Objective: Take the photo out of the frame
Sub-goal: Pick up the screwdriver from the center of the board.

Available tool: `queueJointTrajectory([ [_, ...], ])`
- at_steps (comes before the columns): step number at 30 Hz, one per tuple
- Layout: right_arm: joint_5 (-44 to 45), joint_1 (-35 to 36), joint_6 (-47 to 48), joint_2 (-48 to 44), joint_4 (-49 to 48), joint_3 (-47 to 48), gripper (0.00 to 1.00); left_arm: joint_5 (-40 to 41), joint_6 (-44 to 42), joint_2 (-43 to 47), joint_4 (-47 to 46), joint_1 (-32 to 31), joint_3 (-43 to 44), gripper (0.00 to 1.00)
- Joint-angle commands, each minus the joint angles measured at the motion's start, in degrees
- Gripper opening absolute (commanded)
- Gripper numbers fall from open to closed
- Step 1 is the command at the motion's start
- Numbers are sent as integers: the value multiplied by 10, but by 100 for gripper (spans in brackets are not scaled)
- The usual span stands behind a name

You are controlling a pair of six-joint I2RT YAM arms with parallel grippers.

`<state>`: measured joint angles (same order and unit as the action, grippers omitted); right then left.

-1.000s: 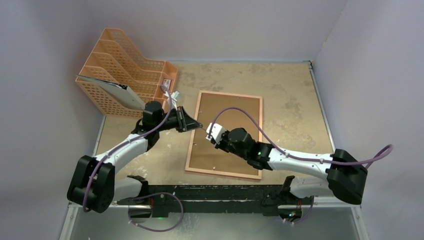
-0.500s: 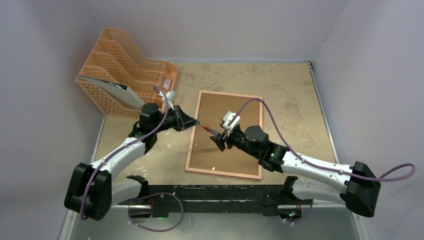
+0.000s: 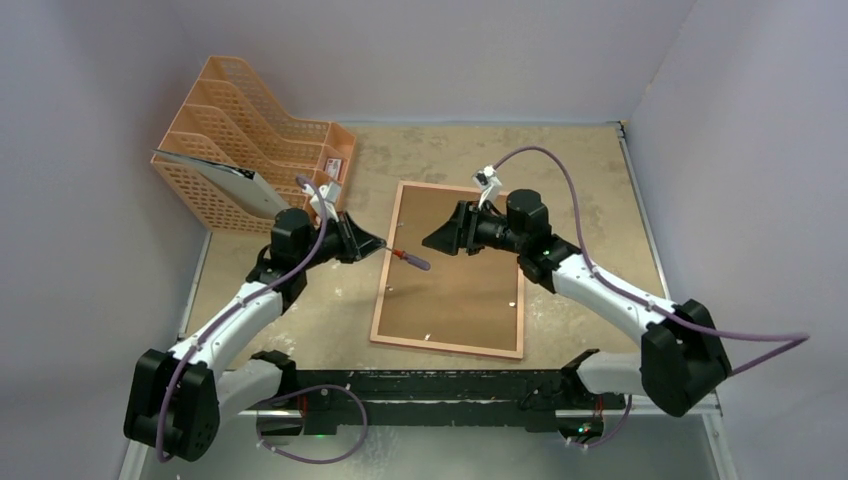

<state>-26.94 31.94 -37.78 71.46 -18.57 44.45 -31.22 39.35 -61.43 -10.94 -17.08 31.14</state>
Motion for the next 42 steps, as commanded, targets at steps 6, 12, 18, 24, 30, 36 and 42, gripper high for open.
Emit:
queueJointTrajectory([
  [6,-132,-25,-152,43,-62,-2,69,-19,-19,45,-12,7,8,0],
  [12,-197,-87,-312,50,-249,-96,71,-50,6,64,-42,8,-8,0],
  [18,-189,-110,-372,66,-308,-142,70,-89,60,76,-119,7,-33,0],
  [24,-171,-111,-382,52,-350,-168,75,-104,188,71,-322,7,-103,0],
  [30,-157,-111,-386,20,-468,-214,85,-72,321,43,-546,7,-175,0],
  [36,-155,-111,-421,17,-647,-263,85,-40,383,-3,-687,1,-203,0],
  [42,-168,-108,-500,67,-837,-284,83,10,378,-38,-744,-54,-213,0],
])
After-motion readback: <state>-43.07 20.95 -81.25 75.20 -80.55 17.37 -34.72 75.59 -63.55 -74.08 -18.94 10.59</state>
